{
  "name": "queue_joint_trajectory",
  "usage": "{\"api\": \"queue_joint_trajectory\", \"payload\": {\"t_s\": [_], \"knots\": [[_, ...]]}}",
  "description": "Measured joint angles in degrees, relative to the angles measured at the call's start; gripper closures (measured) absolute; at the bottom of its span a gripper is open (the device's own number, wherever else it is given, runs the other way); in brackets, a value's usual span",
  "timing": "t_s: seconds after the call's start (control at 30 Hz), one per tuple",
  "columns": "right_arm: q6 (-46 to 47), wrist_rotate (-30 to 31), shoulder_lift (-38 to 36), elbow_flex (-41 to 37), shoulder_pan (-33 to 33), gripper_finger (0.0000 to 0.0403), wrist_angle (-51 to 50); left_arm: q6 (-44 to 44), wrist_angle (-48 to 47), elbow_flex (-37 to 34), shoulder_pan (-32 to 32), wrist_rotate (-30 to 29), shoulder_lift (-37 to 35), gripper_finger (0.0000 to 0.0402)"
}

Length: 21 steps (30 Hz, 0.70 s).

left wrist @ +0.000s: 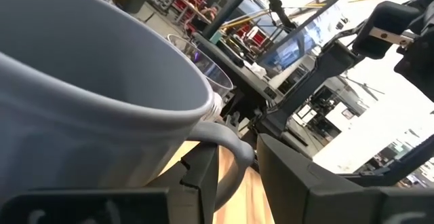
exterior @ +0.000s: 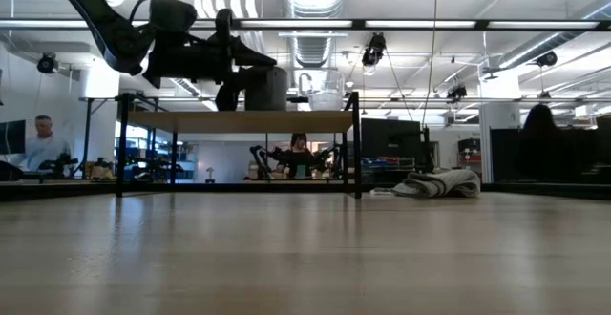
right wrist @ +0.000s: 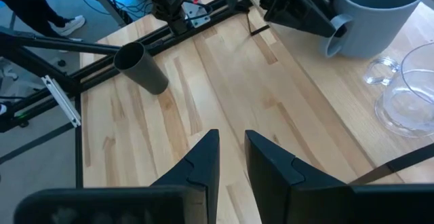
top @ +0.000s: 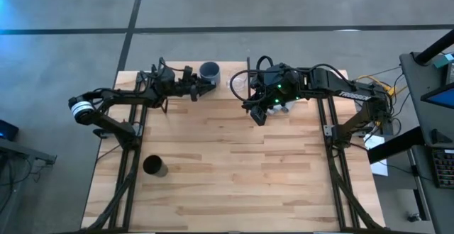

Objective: Stack small to large cups/mugs on shelf
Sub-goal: Put the gray mug on the shelf

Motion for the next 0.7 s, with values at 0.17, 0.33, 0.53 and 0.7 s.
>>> {"api": "queue_joint_trajectory", "payload": {"t_s": [0.17, 0.33, 0.53, 0.7], "knots": [[-0.49, 0.01, 0.00, 0.00, 0.00, 0.0337, 0.00, 0.12, -1.46, 0.00, -0.02, -0.12, -0.31, 0.0314], [-1.10, 0.00, 0.00, 0.00, 0.00, 0.0337, 0.00, 3.01, -8.18, 0.21, -0.52, -0.80, -2.97, 0.0314], [-2.93, 0.00, 0.00, 0.00, 0.00, 0.0337, 0.02, 5.87, -17.24, 0.22, -1.09, -5.47, -8.83, 0.0314], [-3.05, 0.02, 0.00, 0.00, 0.00, 0.0337, 0.02, 8.46, -24.85, -0.10, -1.57, -8.57, -13.83, 0.0314]]}}
